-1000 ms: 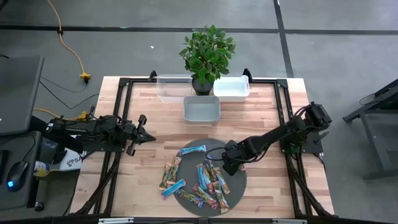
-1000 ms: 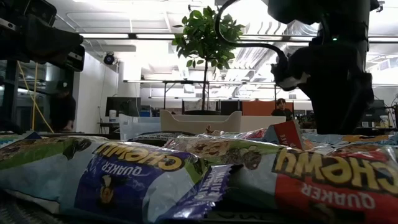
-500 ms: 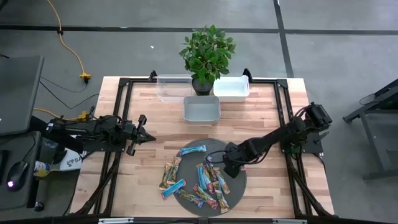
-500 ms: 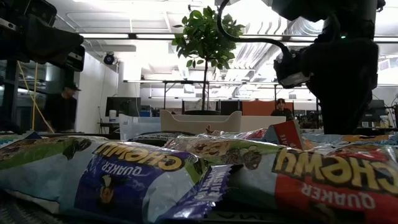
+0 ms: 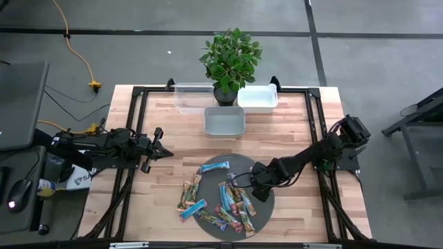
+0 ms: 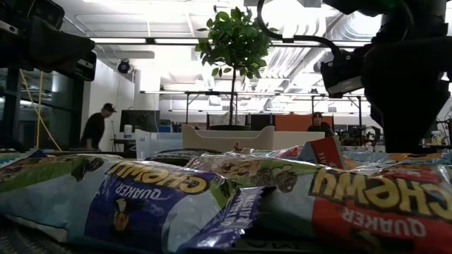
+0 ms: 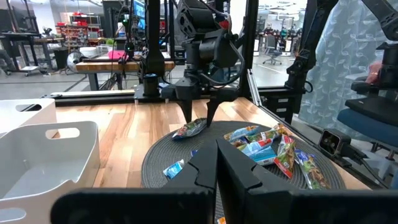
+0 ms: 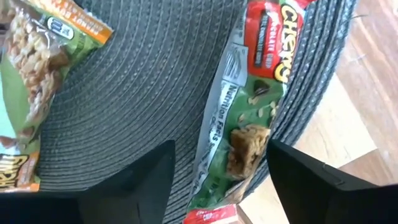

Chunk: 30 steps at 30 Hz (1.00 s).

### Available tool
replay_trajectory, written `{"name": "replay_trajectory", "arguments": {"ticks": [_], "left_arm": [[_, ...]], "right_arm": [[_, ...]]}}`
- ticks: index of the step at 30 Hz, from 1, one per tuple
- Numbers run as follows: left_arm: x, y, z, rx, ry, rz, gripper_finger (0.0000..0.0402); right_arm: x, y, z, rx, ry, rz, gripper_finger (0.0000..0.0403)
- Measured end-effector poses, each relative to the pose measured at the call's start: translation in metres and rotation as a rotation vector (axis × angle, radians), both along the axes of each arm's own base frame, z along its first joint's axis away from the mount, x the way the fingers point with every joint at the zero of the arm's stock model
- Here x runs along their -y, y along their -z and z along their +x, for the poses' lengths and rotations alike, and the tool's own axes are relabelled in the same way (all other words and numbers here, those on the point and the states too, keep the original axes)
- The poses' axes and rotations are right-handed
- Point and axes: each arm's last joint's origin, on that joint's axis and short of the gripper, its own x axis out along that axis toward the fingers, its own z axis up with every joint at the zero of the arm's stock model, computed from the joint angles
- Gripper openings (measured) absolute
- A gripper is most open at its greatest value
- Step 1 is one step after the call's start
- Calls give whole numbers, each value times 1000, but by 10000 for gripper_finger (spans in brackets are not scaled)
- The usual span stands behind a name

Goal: Pick and place Granola Bars by type
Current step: Put the red granola bar into the white bin

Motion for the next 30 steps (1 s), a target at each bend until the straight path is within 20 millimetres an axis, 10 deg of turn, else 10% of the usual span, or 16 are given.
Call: {"name": "replay_trajectory", "arguments": {"ticks": [30], "left_arm": [[0,0,0,0,3,0,1]], "right_arm": [[-16,16,-3,-5,-78,-108,111]]}}
